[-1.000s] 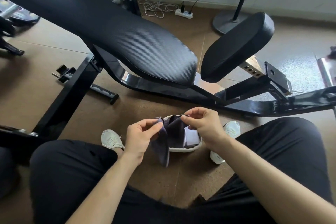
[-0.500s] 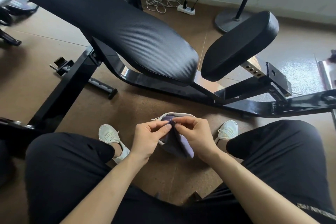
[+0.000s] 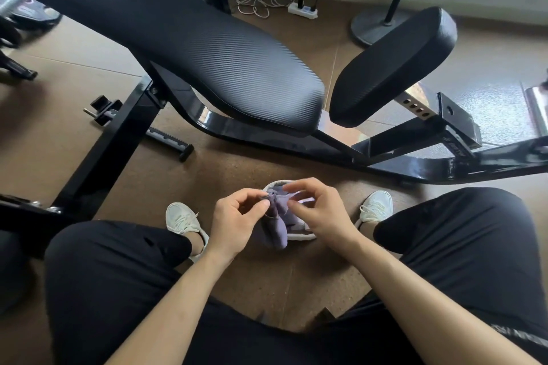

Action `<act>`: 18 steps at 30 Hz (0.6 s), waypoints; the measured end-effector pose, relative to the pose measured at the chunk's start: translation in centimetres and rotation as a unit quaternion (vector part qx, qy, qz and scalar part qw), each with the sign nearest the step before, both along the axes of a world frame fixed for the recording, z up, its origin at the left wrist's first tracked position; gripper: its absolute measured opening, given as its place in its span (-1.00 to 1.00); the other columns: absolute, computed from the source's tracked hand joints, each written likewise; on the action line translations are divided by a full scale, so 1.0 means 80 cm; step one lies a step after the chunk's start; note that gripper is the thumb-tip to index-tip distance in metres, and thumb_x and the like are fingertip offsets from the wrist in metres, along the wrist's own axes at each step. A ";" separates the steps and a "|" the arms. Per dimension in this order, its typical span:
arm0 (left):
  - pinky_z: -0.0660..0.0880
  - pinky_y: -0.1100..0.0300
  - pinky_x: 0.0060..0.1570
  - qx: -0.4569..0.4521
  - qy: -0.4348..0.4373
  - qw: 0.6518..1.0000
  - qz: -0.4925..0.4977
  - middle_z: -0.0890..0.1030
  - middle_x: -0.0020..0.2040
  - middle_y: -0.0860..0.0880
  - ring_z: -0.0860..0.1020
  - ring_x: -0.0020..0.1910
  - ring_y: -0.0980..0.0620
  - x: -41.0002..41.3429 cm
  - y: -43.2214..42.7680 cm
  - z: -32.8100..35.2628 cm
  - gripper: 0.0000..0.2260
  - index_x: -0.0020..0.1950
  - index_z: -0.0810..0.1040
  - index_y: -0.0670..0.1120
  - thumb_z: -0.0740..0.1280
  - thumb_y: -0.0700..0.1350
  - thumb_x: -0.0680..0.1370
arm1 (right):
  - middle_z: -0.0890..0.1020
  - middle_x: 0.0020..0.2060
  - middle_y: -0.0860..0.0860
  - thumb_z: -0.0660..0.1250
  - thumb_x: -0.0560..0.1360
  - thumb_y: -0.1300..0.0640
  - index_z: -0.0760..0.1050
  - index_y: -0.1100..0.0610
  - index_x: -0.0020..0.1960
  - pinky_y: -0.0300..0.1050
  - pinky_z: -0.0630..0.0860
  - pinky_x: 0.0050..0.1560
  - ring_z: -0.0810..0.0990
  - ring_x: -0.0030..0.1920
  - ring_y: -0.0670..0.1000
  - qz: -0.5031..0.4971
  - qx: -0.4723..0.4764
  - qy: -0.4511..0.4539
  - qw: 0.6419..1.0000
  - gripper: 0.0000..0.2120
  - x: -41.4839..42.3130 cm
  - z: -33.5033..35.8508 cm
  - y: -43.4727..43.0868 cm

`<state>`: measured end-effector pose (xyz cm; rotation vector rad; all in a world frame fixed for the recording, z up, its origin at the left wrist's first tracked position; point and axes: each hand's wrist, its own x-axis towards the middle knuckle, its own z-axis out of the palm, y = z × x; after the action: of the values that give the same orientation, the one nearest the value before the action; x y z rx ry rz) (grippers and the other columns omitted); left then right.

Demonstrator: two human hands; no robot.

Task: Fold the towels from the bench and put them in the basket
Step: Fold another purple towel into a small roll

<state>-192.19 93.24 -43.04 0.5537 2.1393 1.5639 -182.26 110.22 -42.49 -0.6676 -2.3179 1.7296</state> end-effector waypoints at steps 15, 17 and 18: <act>0.56 0.20 -0.05 0.079 -0.058 0.993 -0.069 0.67 -0.10 -0.03 0.60 -0.08 0.02 -0.026 -0.034 0.021 -0.88 0.04 0.62 -0.13 0.29 -0.18 0.59 | 0.68 -0.22 -0.08 0.49 0.41 0.26 0.67 0.08 0.02 -0.25 0.58 -0.12 0.65 -0.17 -0.12 0.146 0.124 -0.068 0.979 -0.79 -0.019 -0.028 -0.004; 0.56 0.23 -0.09 0.087 -0.058 0.993 -0.055 0.67 -0.11 -0.02 0.61 -0.10 0.04 -0.029 -0.039 0.024 -0.87 0.05 0.61 -0.15 0.28 -0.19 0.60 | 0.63 -0.26 -0.12 0.48 0.40 0.26 0.66 0.07 0.00 -0.31 0.53 -0.17 0.61 -0.23 -0.14 0.149 0.130 -0.083 0.977 -0.80 -0.018 -0.033 -0.002; 0.56 0.23 -0.09 0.090 -0.056 0.993 -0.045 0.67 -0.11 -0.01 0.62 -0.09 0.04 -0.031 -0.042 0.024 -0.88 0.05 0.61 -0.14 0.28 -0.18 0.60 | 0.62 -0.27 -0.14 0.48 0.40 0.25 0.66 0.06 0.00 -0.32 0.50 -0.19 0.59 -0.26 -0.17 0.151 0.139 -0.094 0.974 -0.80 -0.017 -0.036 -0.001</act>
<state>-194.70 89.86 -41.11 0.5987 1.8767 1.7065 -183.64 110.11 -45.39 -0.4645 -2.8478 1.4548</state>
